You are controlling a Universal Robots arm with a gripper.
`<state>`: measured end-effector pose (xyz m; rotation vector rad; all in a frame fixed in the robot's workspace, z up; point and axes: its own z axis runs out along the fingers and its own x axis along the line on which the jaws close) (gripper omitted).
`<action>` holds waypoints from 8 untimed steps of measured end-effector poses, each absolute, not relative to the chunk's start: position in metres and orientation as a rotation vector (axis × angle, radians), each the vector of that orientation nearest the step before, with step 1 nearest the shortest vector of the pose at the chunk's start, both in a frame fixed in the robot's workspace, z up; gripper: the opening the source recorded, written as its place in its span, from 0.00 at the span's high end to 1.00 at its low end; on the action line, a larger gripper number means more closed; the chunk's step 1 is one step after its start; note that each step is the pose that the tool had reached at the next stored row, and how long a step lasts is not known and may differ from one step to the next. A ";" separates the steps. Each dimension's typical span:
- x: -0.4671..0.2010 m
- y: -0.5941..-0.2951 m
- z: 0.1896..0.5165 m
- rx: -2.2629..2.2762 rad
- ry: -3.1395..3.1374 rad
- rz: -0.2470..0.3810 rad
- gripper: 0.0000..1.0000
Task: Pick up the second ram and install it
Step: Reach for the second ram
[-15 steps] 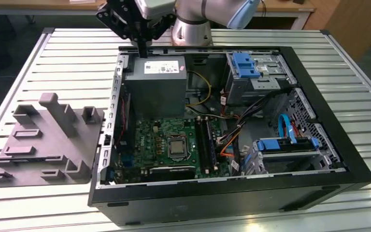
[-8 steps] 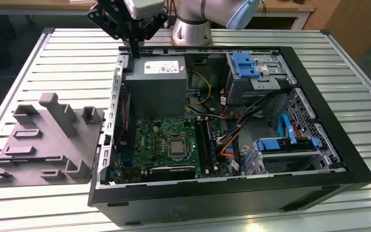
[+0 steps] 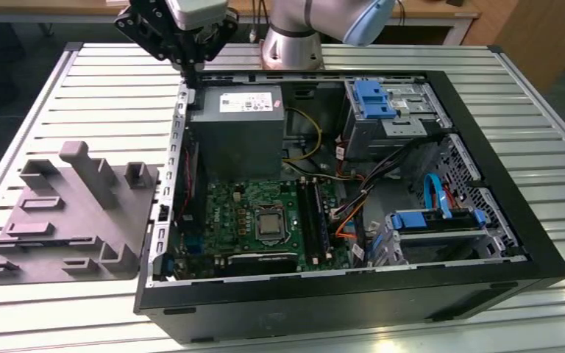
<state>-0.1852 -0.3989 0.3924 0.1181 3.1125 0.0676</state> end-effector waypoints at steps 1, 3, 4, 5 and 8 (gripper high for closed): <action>-0.187 -0.399 0.392 0.118 3.112 0.068 0.90; -0.192 -0.399 0.392 0.118 3.112 0.068 0.90; -0.194 -0.399 0.392 0.118 3.112 0.068 0.90; -0.196 -0.399 0.392 0.118 3.112 0.068 0.90; -0.203 -0.399 0.392 0.118 3.112 0.068 0.90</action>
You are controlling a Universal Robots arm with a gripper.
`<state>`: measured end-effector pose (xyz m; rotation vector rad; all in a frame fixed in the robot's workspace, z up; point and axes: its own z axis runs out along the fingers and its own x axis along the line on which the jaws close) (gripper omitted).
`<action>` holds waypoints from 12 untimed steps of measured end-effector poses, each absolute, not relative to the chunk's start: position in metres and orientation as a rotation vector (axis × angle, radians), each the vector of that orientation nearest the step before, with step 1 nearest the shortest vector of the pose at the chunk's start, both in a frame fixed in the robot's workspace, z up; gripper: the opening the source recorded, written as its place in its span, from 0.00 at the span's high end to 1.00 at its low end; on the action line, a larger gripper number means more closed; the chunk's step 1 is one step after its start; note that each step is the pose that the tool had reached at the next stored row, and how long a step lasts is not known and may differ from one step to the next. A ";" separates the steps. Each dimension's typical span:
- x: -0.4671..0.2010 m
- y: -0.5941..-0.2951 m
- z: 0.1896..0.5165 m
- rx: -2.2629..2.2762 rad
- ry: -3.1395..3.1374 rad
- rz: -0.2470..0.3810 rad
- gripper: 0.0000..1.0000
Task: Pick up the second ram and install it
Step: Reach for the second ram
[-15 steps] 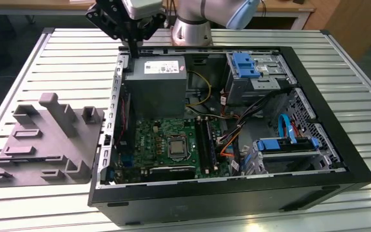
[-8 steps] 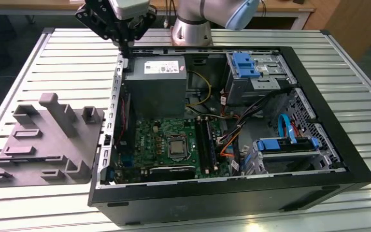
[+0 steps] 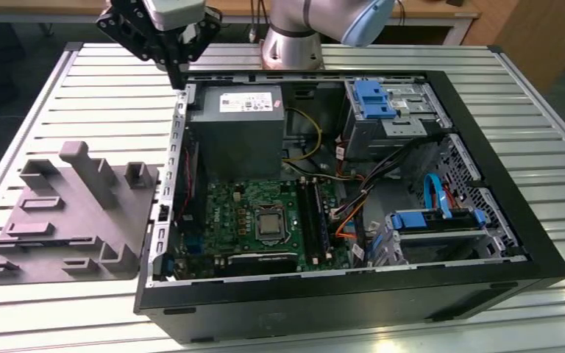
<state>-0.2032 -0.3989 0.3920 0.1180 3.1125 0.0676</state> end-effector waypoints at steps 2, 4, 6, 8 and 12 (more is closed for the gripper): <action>-0.208 -0.399 0.392 0.118 3.112 0.068 0.90; -0.214 -0.399 0.392 0.118 3.112 0.068 0.90; -0.219 -0.399 0.392 0.118 3.112 0.068 0.90; -0.224 -0.399 0.392 0.118 3.112 0.068 0.90; -0.236 -0.399 0.391 0.118 3.112 0.068 0.90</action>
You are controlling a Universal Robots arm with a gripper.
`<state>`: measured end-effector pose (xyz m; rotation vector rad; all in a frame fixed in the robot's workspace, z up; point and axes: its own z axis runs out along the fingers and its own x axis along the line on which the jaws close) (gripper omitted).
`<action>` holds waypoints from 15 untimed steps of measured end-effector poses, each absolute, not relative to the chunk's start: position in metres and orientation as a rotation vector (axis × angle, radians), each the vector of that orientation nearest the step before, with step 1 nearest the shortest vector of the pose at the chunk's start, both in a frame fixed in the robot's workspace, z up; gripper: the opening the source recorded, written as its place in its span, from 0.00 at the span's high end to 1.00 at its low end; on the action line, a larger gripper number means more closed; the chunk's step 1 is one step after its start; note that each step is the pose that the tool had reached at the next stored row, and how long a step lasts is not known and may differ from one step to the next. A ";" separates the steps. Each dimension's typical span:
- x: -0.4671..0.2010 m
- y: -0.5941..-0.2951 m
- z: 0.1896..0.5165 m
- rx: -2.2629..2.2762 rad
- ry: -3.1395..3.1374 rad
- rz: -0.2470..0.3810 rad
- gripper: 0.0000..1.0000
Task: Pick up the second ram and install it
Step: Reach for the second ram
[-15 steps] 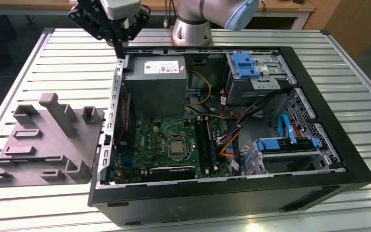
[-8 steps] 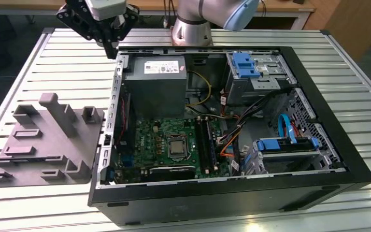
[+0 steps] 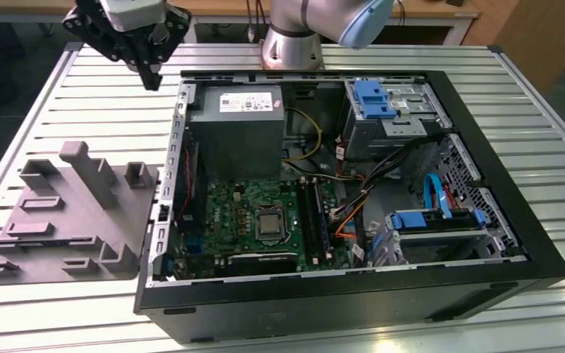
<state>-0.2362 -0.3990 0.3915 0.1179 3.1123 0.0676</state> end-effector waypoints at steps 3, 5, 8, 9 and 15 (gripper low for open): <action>-0.245 -0.399 0.391 0.118 3.112 0.068 0.90; -0.252 -0.399 0.391 0.118 3.112 0.068 0.90; -0.262 -0.399 0.391 0.118 3.112 0.068 0.90; -0.265 -0.399 0.391 0.118 3.112 0.068 0.90; -0.285 -0.399 0.391 0.118 3.112 0.068 0.90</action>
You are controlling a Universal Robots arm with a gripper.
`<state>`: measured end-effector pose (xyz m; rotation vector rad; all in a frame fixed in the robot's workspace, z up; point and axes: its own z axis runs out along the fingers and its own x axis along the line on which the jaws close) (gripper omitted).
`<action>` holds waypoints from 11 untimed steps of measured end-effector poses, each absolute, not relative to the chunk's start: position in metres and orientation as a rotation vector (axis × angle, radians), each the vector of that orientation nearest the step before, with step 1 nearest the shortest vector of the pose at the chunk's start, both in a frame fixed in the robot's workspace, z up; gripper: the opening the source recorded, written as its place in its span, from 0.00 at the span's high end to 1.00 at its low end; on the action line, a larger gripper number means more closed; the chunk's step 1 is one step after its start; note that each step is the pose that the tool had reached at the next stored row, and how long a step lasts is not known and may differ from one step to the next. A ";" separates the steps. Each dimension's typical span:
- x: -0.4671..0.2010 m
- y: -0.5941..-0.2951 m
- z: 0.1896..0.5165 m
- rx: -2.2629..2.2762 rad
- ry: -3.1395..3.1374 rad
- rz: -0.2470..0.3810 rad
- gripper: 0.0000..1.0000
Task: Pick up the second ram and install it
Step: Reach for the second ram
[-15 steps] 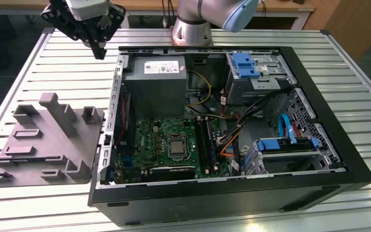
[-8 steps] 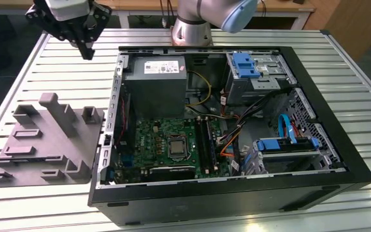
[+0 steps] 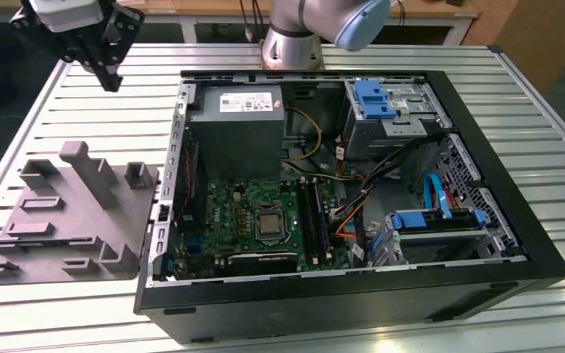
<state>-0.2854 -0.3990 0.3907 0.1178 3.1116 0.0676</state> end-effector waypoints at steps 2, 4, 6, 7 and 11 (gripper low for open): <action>-0.292 -0.399 0.391 0.118 3.111 0.068 0.90; -0.298 -0.399 0.390 0.118 3.111 0.068 0.90; -0.304 -0.399 0.390 0.118 3.111 0.068 0.90; -0.308 -0.399 0.390 0.118 3.111 0.068 0.90; -0.318 -0.399 0.390 0.118 3.111 0.068 0.90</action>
